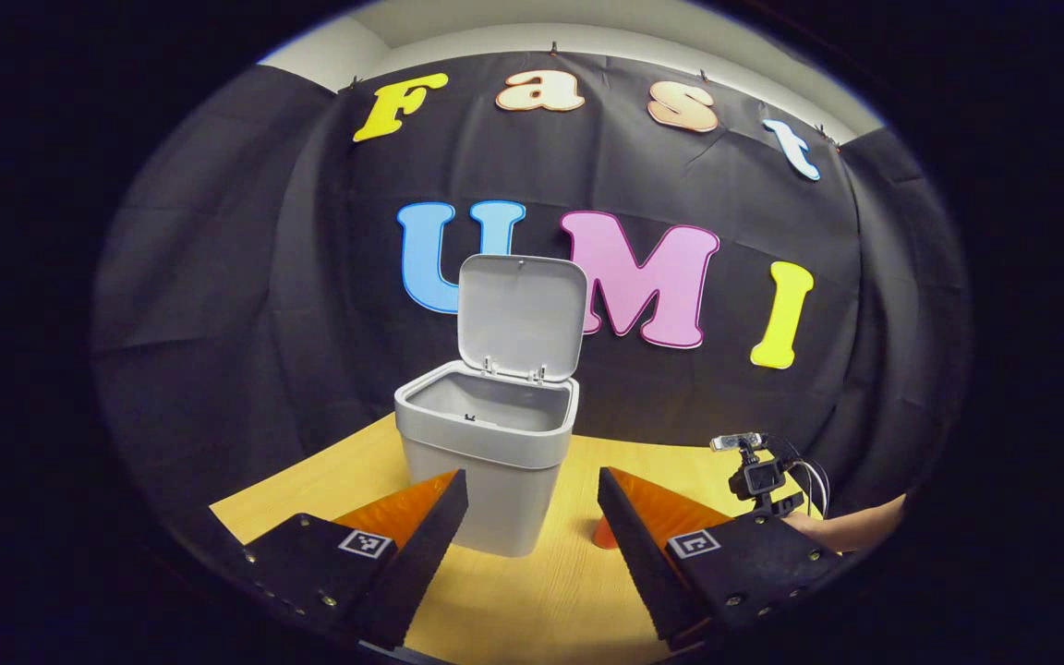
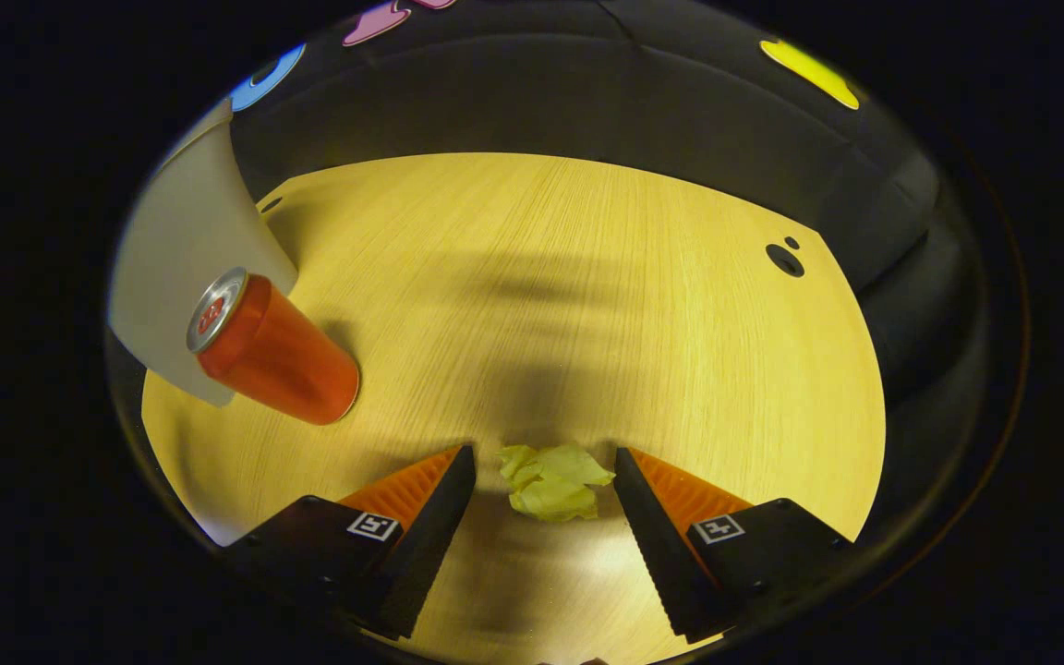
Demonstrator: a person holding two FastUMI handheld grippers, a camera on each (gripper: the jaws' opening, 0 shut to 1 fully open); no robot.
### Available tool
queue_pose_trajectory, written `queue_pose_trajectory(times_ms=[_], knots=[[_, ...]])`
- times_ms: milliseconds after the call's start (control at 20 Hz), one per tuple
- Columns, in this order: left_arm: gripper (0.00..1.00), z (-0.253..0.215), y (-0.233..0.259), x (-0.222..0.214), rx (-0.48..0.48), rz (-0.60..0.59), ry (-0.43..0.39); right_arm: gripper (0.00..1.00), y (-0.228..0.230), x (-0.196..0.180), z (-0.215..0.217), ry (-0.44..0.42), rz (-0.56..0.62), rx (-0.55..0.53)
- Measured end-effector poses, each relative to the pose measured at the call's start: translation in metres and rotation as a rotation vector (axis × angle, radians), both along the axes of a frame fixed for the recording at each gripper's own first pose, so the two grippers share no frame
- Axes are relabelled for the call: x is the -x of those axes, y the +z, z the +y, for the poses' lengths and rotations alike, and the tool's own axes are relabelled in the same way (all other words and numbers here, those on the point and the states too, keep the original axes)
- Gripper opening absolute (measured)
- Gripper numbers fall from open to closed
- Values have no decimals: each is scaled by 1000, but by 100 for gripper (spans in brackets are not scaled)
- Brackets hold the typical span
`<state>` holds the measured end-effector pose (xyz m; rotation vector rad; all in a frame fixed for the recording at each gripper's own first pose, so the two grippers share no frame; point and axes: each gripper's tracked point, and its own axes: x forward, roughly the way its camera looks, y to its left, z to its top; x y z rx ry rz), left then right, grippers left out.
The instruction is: Press the lid of the desktop garbage bin to open it, pick up the crumpled paper on the desktop and throw it into the bin, then pick up the pop can on the desktop and drop it into the bin, and finally close the garbage bin lid.
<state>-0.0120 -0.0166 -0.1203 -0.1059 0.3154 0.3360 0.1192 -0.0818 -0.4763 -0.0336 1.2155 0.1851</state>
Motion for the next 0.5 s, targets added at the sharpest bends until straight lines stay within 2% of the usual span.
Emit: queue_pose_trajectory(times_ms=[150, 250, 300, 350, 400, 450, 500], knots=[[93, -4, 0, -3, 1, 5, 9, 96, -2, -5, -3, -4, -1, -19], [93, -2, 0, -4, 3, 3, 13, 90, -2, -4, -2, -3, -3, -20], [93, -2, -1, -5, 10, 2, 9, 83, -4, -6, -4, -5, -6, -19], [93, -1, -4, -7, 15, 11, 2, 62, -2, -4, -5, -7, -1, -18], [93, 1, -8, -8, 18, 24, -4, 52, -2, -4, -4, -11, 1, -17], [93, 5, -9, -10, 19, 32, -8, 51, -1, -2, -5, -14, 6, -13], [93, 8, -8, -10, 20, 32, -14, 57, -1, -2, -5, -19, 10, -13]])
